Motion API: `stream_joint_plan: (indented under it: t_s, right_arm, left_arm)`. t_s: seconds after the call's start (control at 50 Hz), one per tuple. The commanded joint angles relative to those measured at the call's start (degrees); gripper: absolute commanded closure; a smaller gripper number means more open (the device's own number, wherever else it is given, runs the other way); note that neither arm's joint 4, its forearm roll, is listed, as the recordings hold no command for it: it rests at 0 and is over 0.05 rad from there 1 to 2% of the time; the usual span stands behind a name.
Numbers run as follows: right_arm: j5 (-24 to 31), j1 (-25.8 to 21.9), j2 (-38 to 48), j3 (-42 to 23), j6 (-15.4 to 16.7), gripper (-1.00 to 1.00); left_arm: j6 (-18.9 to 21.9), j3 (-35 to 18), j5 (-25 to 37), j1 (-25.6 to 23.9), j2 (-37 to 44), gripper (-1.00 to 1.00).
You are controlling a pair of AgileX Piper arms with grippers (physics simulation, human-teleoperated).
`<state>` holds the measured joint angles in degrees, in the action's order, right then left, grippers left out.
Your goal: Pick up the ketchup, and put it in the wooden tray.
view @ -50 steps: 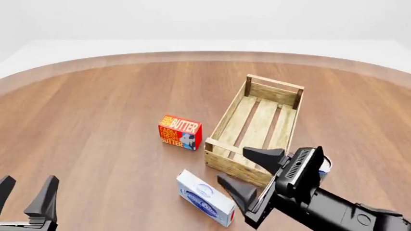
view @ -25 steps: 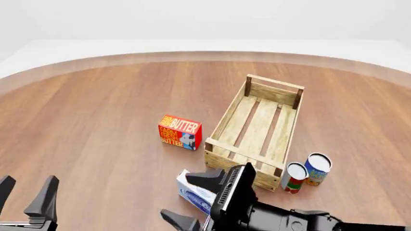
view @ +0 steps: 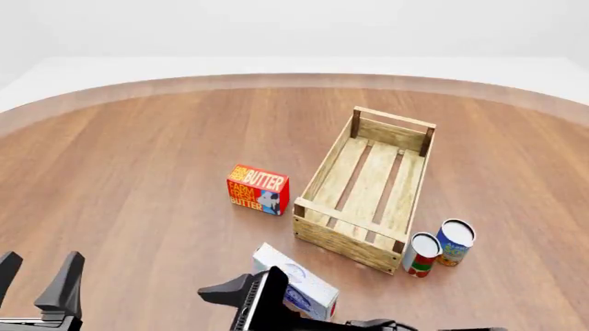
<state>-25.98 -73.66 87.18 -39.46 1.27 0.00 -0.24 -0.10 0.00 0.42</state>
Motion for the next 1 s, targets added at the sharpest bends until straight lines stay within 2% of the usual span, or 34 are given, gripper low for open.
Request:
stream_joint_plan:
  t_s: [0.02, 0.16, 0.5, 1.0]
  right_arm:
    - [2.7, -3.5, 3.7, -4.9, 2.1, -1.00]
    - [4.2, -3.5, 6.1, -7.4, 3.5, -1.00]
    - [4.7, -4.8, 12.4, -13.0, 4.4, -1.00]
    - [5.0, -7.2, 19.6, -19.0, 3.4, -1.00]
  left_arm:
    - [0.0, 0.0, 0.0, 0.0, 0.0, -1.00]
    - [0.0, 0.0, 0.0, 0.0, 0.0, -1.00]
    - [0.0, 0.0, 0.0, 0.0, 0.0, -1.00]
    - [0.0, 0.0, 0.0, 0.0, 0.0, -1.00]
